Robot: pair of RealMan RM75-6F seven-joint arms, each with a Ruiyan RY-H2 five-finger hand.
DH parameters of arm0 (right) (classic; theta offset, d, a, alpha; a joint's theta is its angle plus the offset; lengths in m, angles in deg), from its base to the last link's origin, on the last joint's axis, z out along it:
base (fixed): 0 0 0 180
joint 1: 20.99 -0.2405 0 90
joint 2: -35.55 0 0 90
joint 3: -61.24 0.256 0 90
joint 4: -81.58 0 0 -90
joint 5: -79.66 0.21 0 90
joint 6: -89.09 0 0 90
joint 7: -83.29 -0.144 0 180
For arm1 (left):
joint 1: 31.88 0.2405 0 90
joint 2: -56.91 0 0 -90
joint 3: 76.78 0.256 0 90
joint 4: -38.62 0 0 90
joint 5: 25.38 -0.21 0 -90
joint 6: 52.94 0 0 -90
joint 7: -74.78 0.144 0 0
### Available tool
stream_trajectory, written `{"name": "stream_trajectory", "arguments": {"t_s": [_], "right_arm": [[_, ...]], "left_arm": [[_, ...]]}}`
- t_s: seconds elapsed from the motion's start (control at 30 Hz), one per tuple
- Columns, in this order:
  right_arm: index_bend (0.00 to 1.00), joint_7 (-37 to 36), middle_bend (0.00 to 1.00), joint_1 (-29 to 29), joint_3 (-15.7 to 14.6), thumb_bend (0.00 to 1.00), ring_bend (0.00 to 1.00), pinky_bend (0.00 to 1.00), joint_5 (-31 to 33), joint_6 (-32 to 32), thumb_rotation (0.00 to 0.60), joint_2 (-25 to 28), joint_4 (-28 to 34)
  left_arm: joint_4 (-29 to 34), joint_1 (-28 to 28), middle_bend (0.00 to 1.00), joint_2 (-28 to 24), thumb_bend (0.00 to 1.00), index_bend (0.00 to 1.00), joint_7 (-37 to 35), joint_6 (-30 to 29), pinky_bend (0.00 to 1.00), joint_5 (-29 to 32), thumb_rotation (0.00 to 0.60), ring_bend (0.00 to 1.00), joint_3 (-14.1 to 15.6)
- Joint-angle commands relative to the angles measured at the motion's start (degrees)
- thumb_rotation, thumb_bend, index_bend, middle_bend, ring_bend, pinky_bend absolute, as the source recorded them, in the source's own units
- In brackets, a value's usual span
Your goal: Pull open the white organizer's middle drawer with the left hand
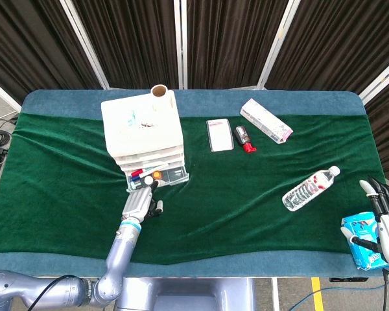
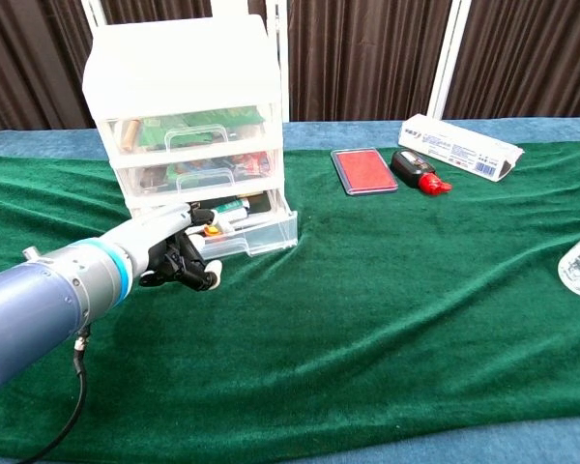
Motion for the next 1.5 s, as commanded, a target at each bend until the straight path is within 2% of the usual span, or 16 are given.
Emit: {"name": "stream_trajectory", "arguments": {"t_s": [0.03,1.13,1.4,1.5], "right_arm": [[0.06,0.0,0.0,0.0,0.0,0.04,0.0,0.0,0.0,-0.1,0.6,0.0,0.0],[0.06,0.3,0.0,0.0,-0.1,0.04,0.0,0.0,0.0,0.2,0.6,0.0,0.1],[0.06,0.5,0.0,-0.1,-0.1,0.04,0.0,0.0,0.1,0.4,0.6,0.0,0.2],[0.06,0.6,0.0,-0.1,-0.2,0.04,0.0,0.0,0.0,0.5,0.6,0.0,0.2]], "left_arm": [[0.4,0.2,0.94,-0.2,0.61,0.3,-0.2,0.0,0.93,-0.2,0.6,0.9,0.4],[4.1,2.9,0.94,-1.9,0.61,0.3,-2.9,-0.2,0.93,-4.7,0.6,0.9,5.1],[4.6,3.3,0.94,-2.3,0.61,0.3,-3.4,-0.2,0.93,-5.6,0.6,0.9,5.5],[4.7,3.5,0.94,-2.5,0.61,0.26,-3.8,-0.2,0.93,-6.3,0.6,0.9,5.5]]}}
